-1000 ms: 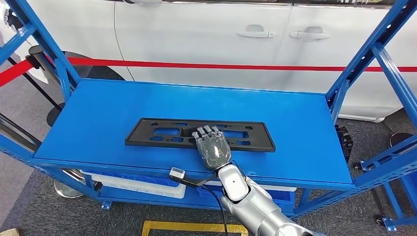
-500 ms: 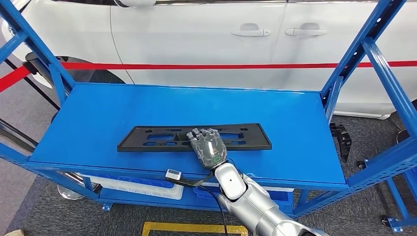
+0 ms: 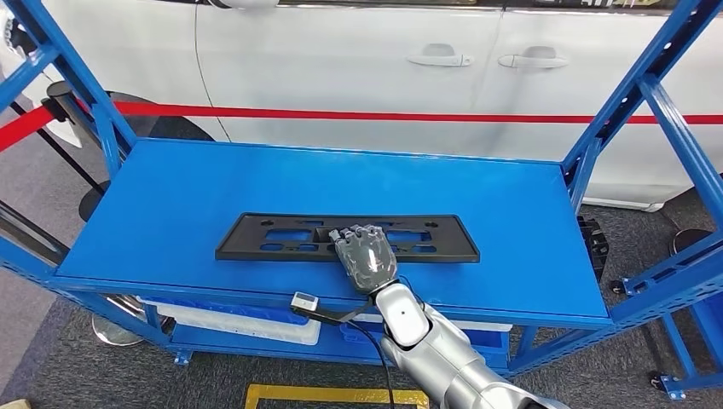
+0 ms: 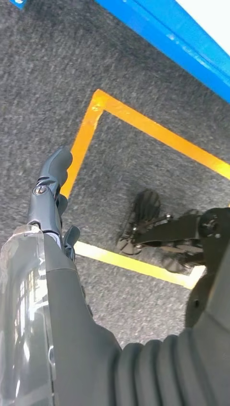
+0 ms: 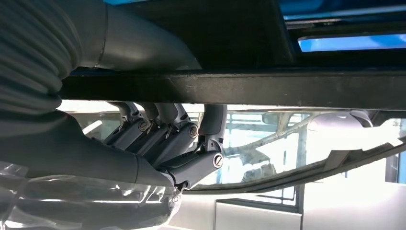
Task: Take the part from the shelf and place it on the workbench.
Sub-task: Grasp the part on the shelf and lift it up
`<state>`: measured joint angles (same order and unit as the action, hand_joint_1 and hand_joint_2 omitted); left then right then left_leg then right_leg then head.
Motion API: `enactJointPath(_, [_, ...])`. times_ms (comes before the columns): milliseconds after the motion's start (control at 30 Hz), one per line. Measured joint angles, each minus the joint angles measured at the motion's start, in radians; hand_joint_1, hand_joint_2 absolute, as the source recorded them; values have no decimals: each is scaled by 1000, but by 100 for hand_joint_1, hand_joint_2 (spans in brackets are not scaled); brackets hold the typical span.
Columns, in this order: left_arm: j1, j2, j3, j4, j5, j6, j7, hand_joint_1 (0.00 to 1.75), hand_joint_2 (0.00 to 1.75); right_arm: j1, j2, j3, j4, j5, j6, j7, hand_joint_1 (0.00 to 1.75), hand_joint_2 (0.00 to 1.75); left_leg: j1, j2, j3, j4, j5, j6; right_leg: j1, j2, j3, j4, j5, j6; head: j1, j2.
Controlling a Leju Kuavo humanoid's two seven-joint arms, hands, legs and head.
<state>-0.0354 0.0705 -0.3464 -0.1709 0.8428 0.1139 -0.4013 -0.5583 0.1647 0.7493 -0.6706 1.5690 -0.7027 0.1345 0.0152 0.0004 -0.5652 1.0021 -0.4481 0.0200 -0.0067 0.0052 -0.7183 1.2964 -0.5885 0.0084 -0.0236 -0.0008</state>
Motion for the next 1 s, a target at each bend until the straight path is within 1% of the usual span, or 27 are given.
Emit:
enactJointPath(33, [0,0,-2,0,-2,2,0,0,175,1,0,-3,1,-1,0,-1,171,175,0,-1,0,1,0,0,0,0,-4,7,10,0,0,0])
enactJointPath(67, [0,0,-5,0,-3,4,-1,0,175,2,0,-5,2,-4,0,-5,171,175,0,-2,1,2,-1,-1,-1,0,12,-27,38,-2,0,0])
enactJointPath(100, [0,0,-7,0,-4,4,-4,0,175,2,0,-9,2,-9,0,-13,171,175,0,-3,2,3,-3,-3,-1,0,43,-91,76,-5,0,0])
enactJointPath(133, [0,0,-8,0,-4,3,-8,0,175,2,0,-13,1,-18,0,-26,171,175,-1,-4,3,5,-5,-6,0,0,78,-161,104,-10,0,0])
enactJointPath(167, [0,-1,-9,0,-4,2,-13,0,175,3,0,-18,0,-32,-1,-46,171,175,-3,-6,3,8,-8,-10,1,0,104,-217,122,-14,0,0])
enactJointPath(200, [-1,-1,-10,0,-4,0,-17,0,175,5,1,-24,-4,-51,-1,-70,171,175,-5,-7,2,10,-9,-15,3,0,119,-250,129,-17,-1,0])
enactJointPath(233, [0,-1,-11,0,-3,-2,-21,0,175,9,1,-33,-10,-76,-1,-101,171,175,-6,-7,1,10,-10,-20,5,1,123,-262,127,-21,-1,0])
enactJointPath(300, [0,-1,-12,0,1,-3,-28,0,175,25,2,-55,-36,-147,-1,-182,171,175,-4,-7,0,9,-11,-31,5,1,123,-268,130,-30,-1,0])
enactJointPath(333, [1,-2,-13,0,3,-4,-31,0,175,35,2,-67,-57,-192,-1,-228,171,175,-3,-7,-3,17,-20,-36,4,1,125,-272,132,-35,-1,0])
enactJointPath(367, [1,-2,-13,0,4,-4,-33,0,175,44,2,-79,-80,-241,-1,-271,171,175,-2,-6,-13,42,-38,-41,2,0,127,-276,134,-40,-2,0])
enactJointPath(400, [0,-2,-13,0,5,-6,-35,0,175,53,1,-88,-105,-296,0,-311,171,175,-1,-6,-33,87,-65,-45,0,-1,128,-278,135,-44,-2,0])
enactJointPath(467, [1,-3,-13,0,6,-9,-36,0,175,68,-5,-105,-163,-422,7,-383,171,175,0,-5,-93,220,-127,-52,2,-1,127,-278,135,-48,-2,0])
enactJointPath(500, [2,-4,-13,0,6,-11,-37,0,175,76,-10,-113,-196,-486,13,-415,171,175,1,-5,-117,271,-143,-53,3,0,127,-277,134,-49,-2,0])
enactJointPath(533, [3,-4,-13,0,7,-12,-39,0,175,84,-16,-120,-230,-545,18,-442,171,175,1,-5,-126,292,-140,-54,4,1,128,-276,133,-50,-2,0])
enactJointPath(567, [3,-4,-13,0,9,-12,-43,0,175,92,-22,-126,-263,-596,22,-466,171,175,1,-5,-116,270,-118,-53,4,2,129,-275,132,-50,-2,0])
enactJointPath(633, [3,-4,-13,0,13,-12,-52,0,175,106,-35,-139,-328,-686,30,-508,171,175,1,-5,-60,152,-49,-47,4,4,132,-273,130,-48,-2,0])
enactJointPath(667, [3,-4,-13,0,15,-12,-56,0,175,111,-39,-143,-348,-712,33,-521,171,175,1,-5,-37,104,-25,-45,4,5,133,-273,129,-47,-2,0])
enactJointPath(700, [3,-4,-13,0,15,-12,-58,0,175,114,-42,-145,-361,-726,35,-528,171,175,1,-5,-24,78,-13,-44,4,5,134,-272,129,-46,-2,0])
enactJointPath(833, [3,-4,-13,0,15,-12,-58,0,175,114,-42,-146,-364,-729,35,-529,171,175,1,-5,-21,70,-10,-43,4,5,134,-272,128,-46,-2,0])
enactJointPath(900, [3,-4,-13,0,16,-13,-61,0,175,118,-45,-149,-380,-749,39,-538,171,175,-1,-5,-9,45,-9,-41,6,6,134,-272,128,-45,-2,0])
enactJointPath(967, [3,-4,-13,0,17,-14,-68,0,175,126,-52,-155,-409,-791,46,-559,171,175,-5,-6,4,18,-14,-37,9,6,132,-270,127,-41,-2,0])
enactJointPath(1000, [4,-5,-13,0,19,-16,-76,0,175,140,-65,-165,-460,-864,69,-590,171,175,-7,-7,5,10,-15,-31,10,6,130,-271,128,-35,-2,0])
